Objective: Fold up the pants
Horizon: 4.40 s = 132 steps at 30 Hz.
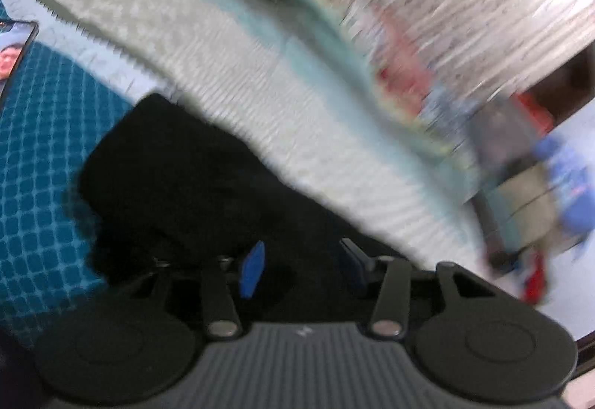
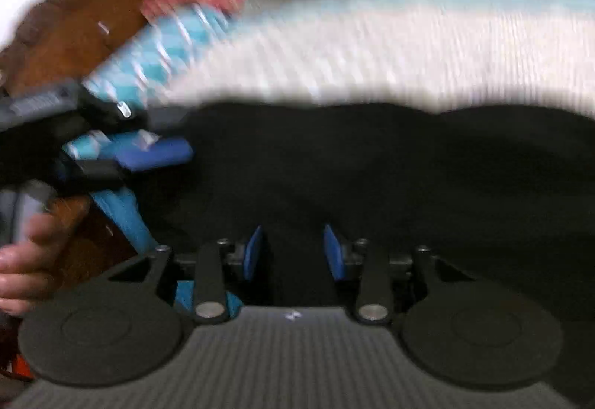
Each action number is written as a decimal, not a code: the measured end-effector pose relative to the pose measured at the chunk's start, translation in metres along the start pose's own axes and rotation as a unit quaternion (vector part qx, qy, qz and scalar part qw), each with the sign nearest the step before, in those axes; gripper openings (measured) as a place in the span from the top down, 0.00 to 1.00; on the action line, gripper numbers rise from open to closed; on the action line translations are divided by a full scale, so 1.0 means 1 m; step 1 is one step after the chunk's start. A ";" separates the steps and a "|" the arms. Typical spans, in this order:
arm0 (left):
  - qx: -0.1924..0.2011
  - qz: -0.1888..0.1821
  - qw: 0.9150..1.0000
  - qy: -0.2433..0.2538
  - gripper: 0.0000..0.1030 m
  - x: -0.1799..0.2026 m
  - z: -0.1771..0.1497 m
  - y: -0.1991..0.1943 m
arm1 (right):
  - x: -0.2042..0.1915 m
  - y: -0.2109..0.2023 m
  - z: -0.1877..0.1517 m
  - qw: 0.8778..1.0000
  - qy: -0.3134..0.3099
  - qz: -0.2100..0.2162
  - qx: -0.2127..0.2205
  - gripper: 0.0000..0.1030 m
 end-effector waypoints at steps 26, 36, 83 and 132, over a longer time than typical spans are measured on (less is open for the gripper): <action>-0.018 0.024 0.999 0.021 0.49 0.029 -0.014 0.010 | 0.087 -0.109 0.056 0.983 0.003 -0.082 0.164 0.56; -0.021 0.015 1.000 0.006 0.50 0.023 -0.016 0.012 | 0.076 -0.034 0.057 0.987 -0.099 -0.114 0.051 0.94; -0.052 0.061 0.995 0.057 0.45 0.032 -0.023 0.031 | 0.176 -0.102 0.017 0.963 0.168 -0.153 0.146 0.57; -0.127 0.056 0.986 0.096 0.38 0.145 -0.041 0.055 | 0.382 -0.415 -0.023 0.781 0.308 -0.132 0.527 0.90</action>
Point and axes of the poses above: each gripper's, at about its wrist camera, not at the fingertips, and y roughly the way its jaws point, x to its right, z to its top, the point moved 8 cm from there along y, roughly the way its jaws point, and after that the axes turned 9 degrees about y, right-handed, at the moved point
